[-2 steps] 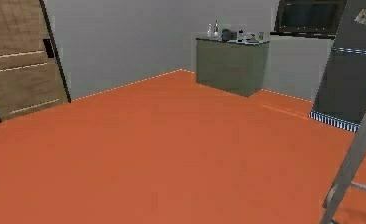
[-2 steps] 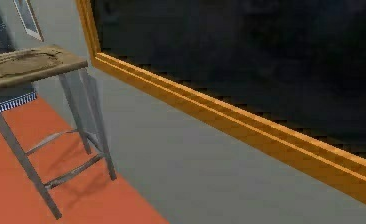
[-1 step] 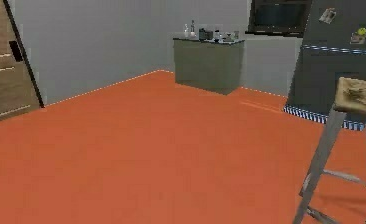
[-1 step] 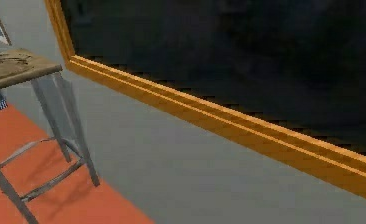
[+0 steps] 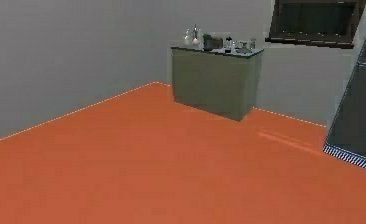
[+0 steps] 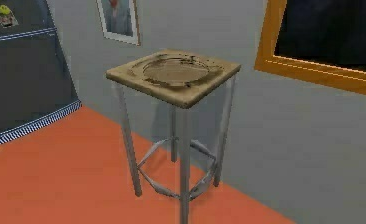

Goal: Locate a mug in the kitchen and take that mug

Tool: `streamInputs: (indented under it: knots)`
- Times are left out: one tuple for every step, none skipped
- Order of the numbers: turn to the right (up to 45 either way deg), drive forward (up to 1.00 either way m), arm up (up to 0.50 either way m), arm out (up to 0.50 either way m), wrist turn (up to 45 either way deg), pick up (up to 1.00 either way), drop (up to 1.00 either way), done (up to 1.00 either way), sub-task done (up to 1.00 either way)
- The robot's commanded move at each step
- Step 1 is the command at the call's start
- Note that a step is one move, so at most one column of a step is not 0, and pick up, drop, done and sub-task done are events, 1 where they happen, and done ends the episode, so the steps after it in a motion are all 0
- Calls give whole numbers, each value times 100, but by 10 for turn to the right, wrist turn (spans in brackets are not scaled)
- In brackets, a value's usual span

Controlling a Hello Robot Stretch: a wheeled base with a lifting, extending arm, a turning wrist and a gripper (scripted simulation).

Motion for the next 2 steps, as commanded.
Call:
streamInputs:
  knots:
    - [30, 0, 0, 0, 0, 0, 0, 0, 0]
    - [0, 100, 0, 0, 0, 0, 0, 0, 0]
